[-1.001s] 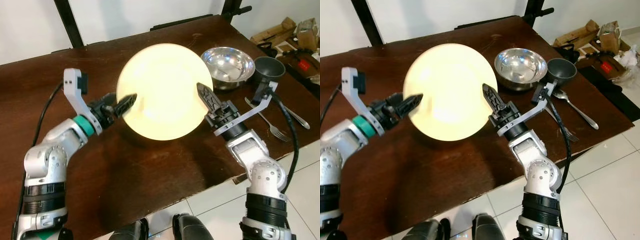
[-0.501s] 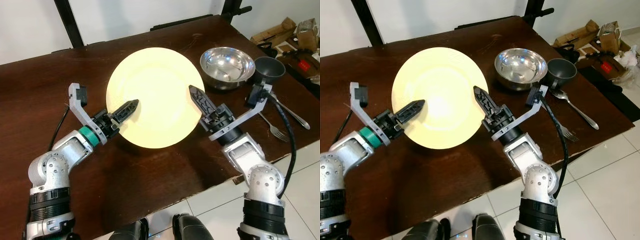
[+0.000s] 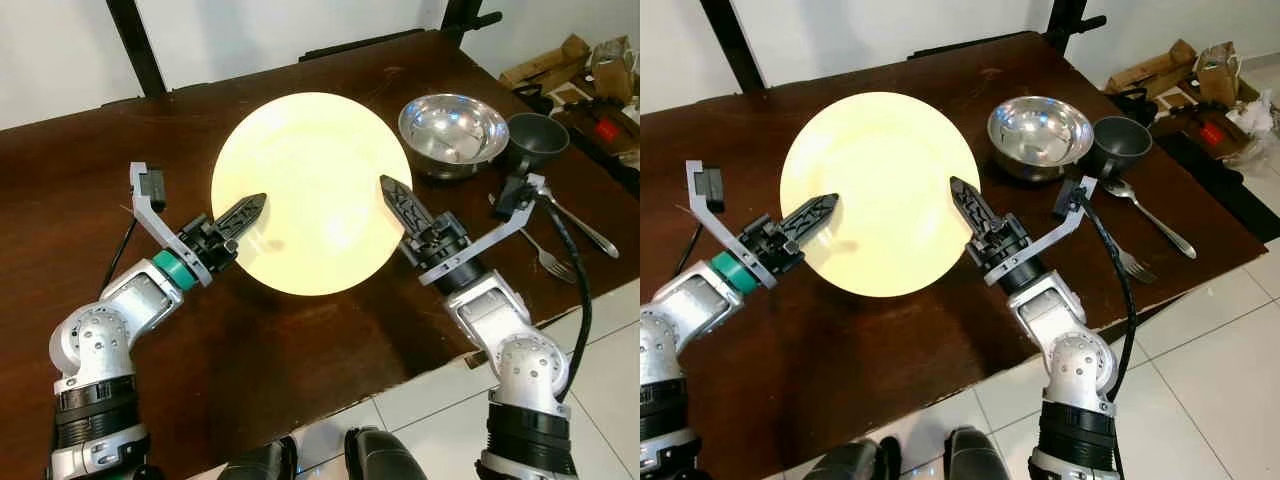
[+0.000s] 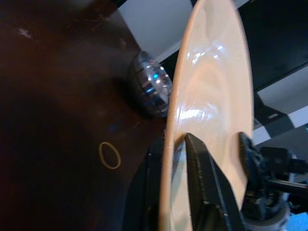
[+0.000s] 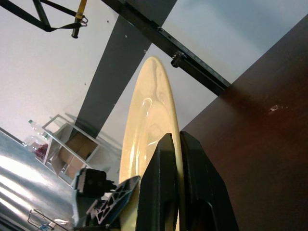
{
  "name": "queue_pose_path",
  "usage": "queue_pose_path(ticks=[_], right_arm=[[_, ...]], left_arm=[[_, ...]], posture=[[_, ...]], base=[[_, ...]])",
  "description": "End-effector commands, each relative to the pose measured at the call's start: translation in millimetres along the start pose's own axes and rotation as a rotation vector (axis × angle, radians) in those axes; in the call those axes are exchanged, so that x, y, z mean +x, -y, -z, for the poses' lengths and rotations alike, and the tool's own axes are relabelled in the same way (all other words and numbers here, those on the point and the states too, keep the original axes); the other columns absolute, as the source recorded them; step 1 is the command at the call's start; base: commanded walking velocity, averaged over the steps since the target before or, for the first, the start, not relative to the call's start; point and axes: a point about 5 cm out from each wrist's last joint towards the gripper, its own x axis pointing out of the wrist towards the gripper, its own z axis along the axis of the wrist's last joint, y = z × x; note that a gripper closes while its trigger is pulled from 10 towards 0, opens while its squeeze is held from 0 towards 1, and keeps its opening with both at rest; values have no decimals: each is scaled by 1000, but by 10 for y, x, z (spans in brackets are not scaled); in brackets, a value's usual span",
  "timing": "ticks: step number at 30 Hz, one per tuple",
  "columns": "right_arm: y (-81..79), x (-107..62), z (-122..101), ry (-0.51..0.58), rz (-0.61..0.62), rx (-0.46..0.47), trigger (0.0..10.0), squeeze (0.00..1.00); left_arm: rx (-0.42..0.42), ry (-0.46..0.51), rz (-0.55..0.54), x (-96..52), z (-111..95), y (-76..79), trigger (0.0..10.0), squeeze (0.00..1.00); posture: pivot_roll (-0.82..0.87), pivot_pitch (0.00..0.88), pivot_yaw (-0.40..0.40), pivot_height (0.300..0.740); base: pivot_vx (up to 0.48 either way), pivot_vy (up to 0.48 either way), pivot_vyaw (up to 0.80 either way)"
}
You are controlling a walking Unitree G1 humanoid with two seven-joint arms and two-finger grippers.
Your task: Setting the table
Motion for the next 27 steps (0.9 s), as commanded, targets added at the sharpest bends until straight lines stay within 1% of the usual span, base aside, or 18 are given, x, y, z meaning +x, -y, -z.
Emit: queue_pose_path(ticks=[1, 9, 10, 11, 12, 13, 14, 17, 18, 19, 20, 21, 22, 23, 24, 26, 27], right_arm=[[-47, 34, 109, -48, -33, 35, 0, 0], [6, 31, 107, -44, -4, 36, 0, 0], [29, 34, 101, -44, 15, 23, 3843, 0], [29, 34, 101, -44, 15, 23, 3843, 0], [64, 39, 95, -44, 47, -1, 10000, 0], [108, 42, 83, -42, 84, -29, 10000, 0], [193, 36, 30, -14, 159, -80, 10000, 0], [228, 28, -2, 4, 191, -101, 10000, 0], [304, -2, -113, 72, 270, -163, 10000, 1000], [304, -2, -113, 72, 270, -163, 10000, 1000], [306, -18, -154, 94, 279, -190, 10000, 1000], [306, -18, -154, 94, 279, -190, 10000, 1000], [311, -43, -211, 122, 303, -228, 10000, 1000], [332, -85, -283, 148, 354, -301, 10000, 1000], [345, -116, -332, 166, 390, -352, 10000, 1000], [345, -116, -332, 166, 390, -352, 10000, 1000], [369, -173, -411, 196, 459, -449, 10000, 1000]], left_arm=[[-6, -27, 33, 39, 36, 74, 0, 0], [-27, -34, 74, 29, 43, 137, 0, 0], [-33, -36, 94, 33, 51, 164, 0, 0], [-33, -36, 94, 33, 51, 164, 0, 0], [-40, -38, 116, 40, 57, 197, 0, 0], [-47, -40, 143, 51, 67, 241, 0, 0], [-53, -48, 180, 79, 88, 316, 0, 0], [-53, -52, 192, 93, 98, 346, 0, 0], [-32, -53, 183, 137, 102, 376, 0, 0], [-32, -53, 183, 137, 102, 376, 0, 0], [-24, -43, 159, 163, 93, 360, 7804, 0], [-24, -43, 159, 163, 93, 360, 7804, 0], [8, -31, 125, 194, 74, 337, 10000, 0], [35, -8, 92, 236, 47, 315, 10000, 0], [52, 7, 72, 263, 30, 304, 10000, 0], [52, 7, 72, 263, 30, 304, 10000, 0], [70, 25, 47, 297, -1, 286, 10000, 0]], posture=[[-75, 55, 66, 740], [-73, 54, 67, 740], [-72, 53, 67, 740], [-72, 53, 67, 740], [-72, 53, 67, 740], [-73, 52, 67, 740], [-73, 49, 67, 740], [-73, 49, 67, 740], [-78, 47, 69, 740], [-78, 47, 69, 740], [-78, 45, 70, 740], [-78, 45, 70, 740], [-78, 45, 70, 740], [-82, 42, 70, 740], [-82, 41, 70, 740], [-82, 41, 70, 740], [-85, 39, 69, 740]], base=[[0, 0, 0], [0, 0, 0], [0, 0, 0], [0, 0, 0], [0, 0, 0], [0, 0, 0], [0, 0, 0], [0, 0, 0], [0, 0, 0], [0, 0, 0], [0, 0, 0], [0, 0, 0], [0, 0, 0], [0, 0, 0], [0, 0, 0], [0, 0, 0], [0, 0, 0]])
